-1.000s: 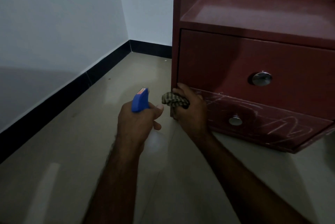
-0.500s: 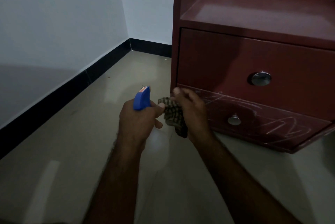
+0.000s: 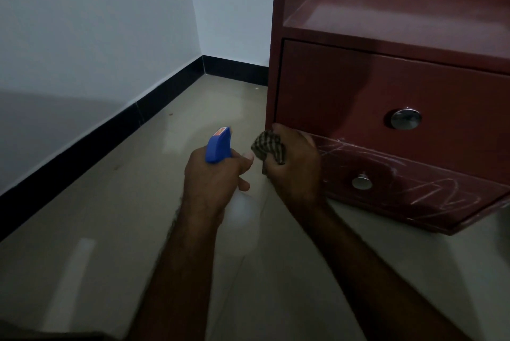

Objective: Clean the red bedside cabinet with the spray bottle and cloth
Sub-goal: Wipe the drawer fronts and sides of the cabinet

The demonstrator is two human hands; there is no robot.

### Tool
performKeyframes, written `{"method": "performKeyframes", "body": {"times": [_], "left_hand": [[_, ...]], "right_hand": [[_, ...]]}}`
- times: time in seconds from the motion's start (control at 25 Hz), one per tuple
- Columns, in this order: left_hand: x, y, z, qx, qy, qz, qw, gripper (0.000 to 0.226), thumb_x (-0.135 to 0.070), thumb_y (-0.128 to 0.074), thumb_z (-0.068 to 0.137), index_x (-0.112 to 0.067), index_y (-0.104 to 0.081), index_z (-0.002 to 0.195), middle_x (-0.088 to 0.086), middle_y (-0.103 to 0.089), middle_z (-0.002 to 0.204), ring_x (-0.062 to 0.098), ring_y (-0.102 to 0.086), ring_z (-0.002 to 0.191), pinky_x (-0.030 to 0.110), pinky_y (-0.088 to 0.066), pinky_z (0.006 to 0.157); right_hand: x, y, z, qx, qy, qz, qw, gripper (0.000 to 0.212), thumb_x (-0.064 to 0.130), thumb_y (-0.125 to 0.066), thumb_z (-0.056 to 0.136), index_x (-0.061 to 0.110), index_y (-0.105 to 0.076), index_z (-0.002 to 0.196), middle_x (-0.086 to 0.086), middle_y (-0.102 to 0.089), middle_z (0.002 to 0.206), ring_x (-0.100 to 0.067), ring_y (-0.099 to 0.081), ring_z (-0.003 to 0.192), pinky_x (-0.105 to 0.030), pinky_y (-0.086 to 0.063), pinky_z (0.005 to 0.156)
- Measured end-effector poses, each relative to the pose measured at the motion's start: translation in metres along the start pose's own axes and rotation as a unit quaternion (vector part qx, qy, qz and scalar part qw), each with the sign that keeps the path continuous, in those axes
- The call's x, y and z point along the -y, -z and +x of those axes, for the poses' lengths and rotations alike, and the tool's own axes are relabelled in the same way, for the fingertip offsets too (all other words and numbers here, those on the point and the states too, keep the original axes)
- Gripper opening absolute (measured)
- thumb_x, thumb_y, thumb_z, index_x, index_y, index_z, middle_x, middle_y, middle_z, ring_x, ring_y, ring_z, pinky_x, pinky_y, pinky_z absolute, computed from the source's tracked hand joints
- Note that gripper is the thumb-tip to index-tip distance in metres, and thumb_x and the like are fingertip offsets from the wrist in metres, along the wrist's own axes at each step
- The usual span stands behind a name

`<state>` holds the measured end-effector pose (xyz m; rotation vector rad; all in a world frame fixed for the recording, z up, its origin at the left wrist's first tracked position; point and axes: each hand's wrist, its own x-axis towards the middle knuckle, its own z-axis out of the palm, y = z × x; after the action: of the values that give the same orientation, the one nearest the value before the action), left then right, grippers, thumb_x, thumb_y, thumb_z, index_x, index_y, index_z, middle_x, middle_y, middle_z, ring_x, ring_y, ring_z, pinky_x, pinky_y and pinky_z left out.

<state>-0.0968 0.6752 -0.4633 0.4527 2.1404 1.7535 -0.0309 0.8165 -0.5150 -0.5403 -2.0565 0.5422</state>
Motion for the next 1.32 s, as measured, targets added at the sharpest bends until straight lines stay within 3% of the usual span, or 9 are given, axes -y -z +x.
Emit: {"method": "performKeyframes", "body": {"times": [0.08, 0.16, 0.28, 0.52, 0.64, 0.72, 1.0, 1.32], "left_hand": [[0.001, 0.0, 0.0, 0.001, 0.0, 0.01, 1.0, 0.015, -0.024, -0.079, 0.084, -0.016, -0.065, 0.086, 0.002, -0.069, 0.088, 0.011, -0.068, 0.053, 0.043, -0.06, 0.075], [0.003, -0.001, 0.0, 0.002, 0.0, 0.019, 1.0, 0.016, -0.024, -0.078, 0.085, -0.016, -0.065, 0.086, 0.002, -0.069, 0.087, 0.01, -0.068, 0.053, 0.042, -0.059, 0.075], [0.004, -0.001, 0.002, 0.014, 0.001, 0.034, 0.999, 0.016, -0.025, -0.078, 0.085, -0.015, -0.065, 0.086, 0.002, -0.069, 0.085, 0.008, -0.067, 0.052, 0.037, -0.056, 0.072], [0.027, -0.013, 0.005, 0.104, 0.049, 0.125, 0.985, 0.015, -0.021, -0.077, 0.086, -0.011, -0.067, 0.09, 0.007, -0.07, 0.082, 0.015, -0.069, 0.062, 0.033, -0.055, 0.069], [0.046, -0.019, 0.004, 0.123, 0.083, 0.133, 0.98, 0.019, -0.02, -0.079, 0.083, -0.007, -0.068, 0.09, 0.009, -0.071, 0.08, 0.017, -0.07, 0.058, 0.035, -0.057, 0.07], [0.054, -0.023, 0.003, 0.128, 0.105, 0.131, 0.977, 0.023, -0.021, -0.08, 0.081, -0.006, -0.068, 0.092, 0.01, -0.072, 0.082, 0.017, -0.07, 0.056, 0.035, -0.057, 0.07], [0.063, -0.029, 0.0, 0.111, 0.136, 0.159, 0.972, 0.037, -0.027, -0.08, 0.084, -0.006, -0.062, 0.109, 0.009, -0.07, 0.092, 0.016, -0.07, 0.058, 0.032, -0.053, 0.064], [0.062, -0.026, -0.001, 0.1, 0.125, 0.148, 0.976, 0.029, -0.026, -0.078, 0.087, -0.007, -0.064, 0.103, 0.008, -0.07, 0.089, 0.017, -0.069, 0.061, 0.031, -0.053, 0.065]], "right_hand": [[-0.012, -0.002, 0.008, 0.017, 0.121, -0.077, 0.99, 0.049, -0.005, -0.072, 0.079, 0.011, -0.068, 0.126, -0.004, -0.07, 0.116, -0.024, -0.055, 0.112, -0.026, -0.046, 0.091], [-0.027, -0.005, 0.01, 0.058, 0.197, -0.135, 0.969, 0.043, -0.006, -0.074, 0.081, 0.008, -0.072, 0.121, -0.007, -0.072, 0.116, -0.03, -0.06, 0.106, -0.04, -0.054, 0.079], [-0.042, -0.007, 0.012, 0.137, 0.265, -0.191, 0.935, 0.046, -0.004, -0.08, 0.076, 0.005, -0.073, 0.121, -0.01, -0.073, 0.118, -0.036, -0.064, 0.103, -0.046, -0.055, 0.072], [-0.036, -0.002, 0.017, 0.105, 0.217, -0.126, 0.962, 0.025, 0.0, -0.068, 0.087, 0.007, -0.073, 0.11, -0.011, -0.073, 0.104, -0.031, -0.059, 0.1, -0.039, -0.054, 0.073], [-0.04, 0.01, 0.016, 0.075, 0.147, -0.086, 0.982, 0.038, -0.001, -0.071, 0.08, 0.009, -0.072, 0.117, -0.009, -0.073, 0.106, -0.026, -0.054, 0.107, -0.03, -0.047, 0.086], [-0.046, 0.021, 0.018, 0.057, 0.152, -0.095, 0.982, 0.044, -0.002, -0.072, 0.077, 0.009, -0.072, 0.12, -0.006, -0.074, 0.111, -0.026, -0.053, 0.108, -0.024, -0.041, 0.088], [-0.052, 0.035, 0.019, 0.06, 0.169, -0.105, 0.978, 0.044, -0.002, -0.073, 0.077, 0.008, -0.072, 0.12, -0.006, -0.074, 0.112, -0.03, -0.057, 0.106, -0.031, -0.047, 0.086], [-0.044, 0.033, 0.023, 0.039, 0.157, -0.084, 0.983, 0.044, -0.004, -0.075, 0.076, 0.003, -0.073, 0.119, -0.009, -0.074, 0.116, -0.031, -0.057, 0.105, -0.029, -0.045, 0.089]]}}
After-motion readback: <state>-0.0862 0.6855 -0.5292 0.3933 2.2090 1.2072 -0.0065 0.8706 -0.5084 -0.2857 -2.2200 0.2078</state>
